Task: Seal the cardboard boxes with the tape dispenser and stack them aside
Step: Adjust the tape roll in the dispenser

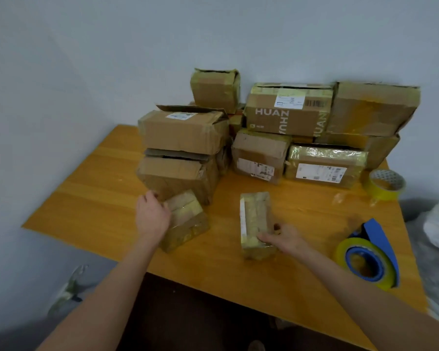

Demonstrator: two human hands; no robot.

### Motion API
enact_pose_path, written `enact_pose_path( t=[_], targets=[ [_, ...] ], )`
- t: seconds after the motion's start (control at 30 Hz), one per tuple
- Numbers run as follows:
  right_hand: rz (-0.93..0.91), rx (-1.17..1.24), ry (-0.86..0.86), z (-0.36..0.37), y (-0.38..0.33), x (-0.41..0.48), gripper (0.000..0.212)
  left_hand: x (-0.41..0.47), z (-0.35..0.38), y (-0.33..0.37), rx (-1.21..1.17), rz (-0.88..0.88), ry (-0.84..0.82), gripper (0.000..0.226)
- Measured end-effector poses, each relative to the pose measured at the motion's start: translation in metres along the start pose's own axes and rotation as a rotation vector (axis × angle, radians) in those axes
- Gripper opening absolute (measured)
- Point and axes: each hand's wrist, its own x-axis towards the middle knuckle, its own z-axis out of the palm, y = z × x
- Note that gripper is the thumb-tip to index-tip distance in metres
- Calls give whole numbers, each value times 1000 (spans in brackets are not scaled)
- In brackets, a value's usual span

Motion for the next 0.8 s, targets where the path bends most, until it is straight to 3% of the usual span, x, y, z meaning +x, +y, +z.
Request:
enact_pose_path(
  t=[0.1, 0.23, 0.43, 0.63, 0.8],
  targets=[
    [23, 44, -29, 20, -8, -4, 81, 15, 1, -43, -42, -167, -279, 55],
    [62, 103, -65, 41, -17, -7, 73, 4, 10, -66, -113, -183, -471, 64],
    [49, 214, -123, 61, -34, -14, 69, -47, 13, -55, -683, -488, -655, 58],
    [36, 393, -160, 67, -41, -26, 77, -92, 6, -60, -1041, -612, -614, 37],
    [-61, 518, -283, 80, -62, -37, 78, -108, -22, -79, -1252, -610, -467, 47]
  ],
)
